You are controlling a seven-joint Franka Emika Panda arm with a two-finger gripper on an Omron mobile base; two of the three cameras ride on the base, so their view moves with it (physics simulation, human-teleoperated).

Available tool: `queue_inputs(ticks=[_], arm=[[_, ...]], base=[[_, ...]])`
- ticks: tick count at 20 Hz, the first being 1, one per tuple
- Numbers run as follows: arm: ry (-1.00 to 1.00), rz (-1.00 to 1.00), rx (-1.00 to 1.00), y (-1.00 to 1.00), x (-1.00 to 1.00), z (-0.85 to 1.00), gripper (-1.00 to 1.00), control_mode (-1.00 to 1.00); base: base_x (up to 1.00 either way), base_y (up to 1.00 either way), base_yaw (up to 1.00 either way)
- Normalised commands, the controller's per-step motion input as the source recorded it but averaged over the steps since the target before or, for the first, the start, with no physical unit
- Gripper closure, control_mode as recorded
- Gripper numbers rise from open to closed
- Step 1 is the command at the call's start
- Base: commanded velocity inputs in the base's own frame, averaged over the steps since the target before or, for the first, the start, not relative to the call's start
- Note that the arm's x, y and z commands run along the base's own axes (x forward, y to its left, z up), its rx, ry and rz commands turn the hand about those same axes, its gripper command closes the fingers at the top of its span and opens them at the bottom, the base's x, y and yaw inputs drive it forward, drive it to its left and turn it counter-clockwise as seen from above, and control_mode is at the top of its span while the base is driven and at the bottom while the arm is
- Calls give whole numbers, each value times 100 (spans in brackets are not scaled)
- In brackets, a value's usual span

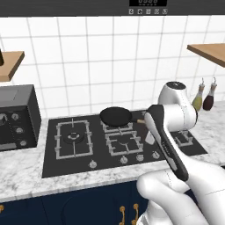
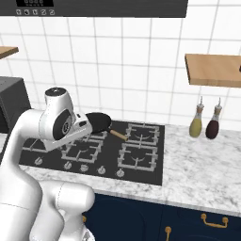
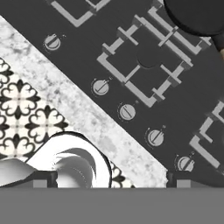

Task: Turn off the rear center burner of the stove.

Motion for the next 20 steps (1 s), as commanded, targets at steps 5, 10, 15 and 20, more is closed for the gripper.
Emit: queue_inputs(ticks=[5,10,15,20], arm=[[8,18,-5,7,0,-43,-100,-100],[5,6,0,4,8,-36,-100,-100],[6,8,0,0,10,-33,-100,-100],[10,10,0,0,7,-36,-100,-100]], base=[[0,0,0],[0,0,0],[0,0,0],[0,0,0]])
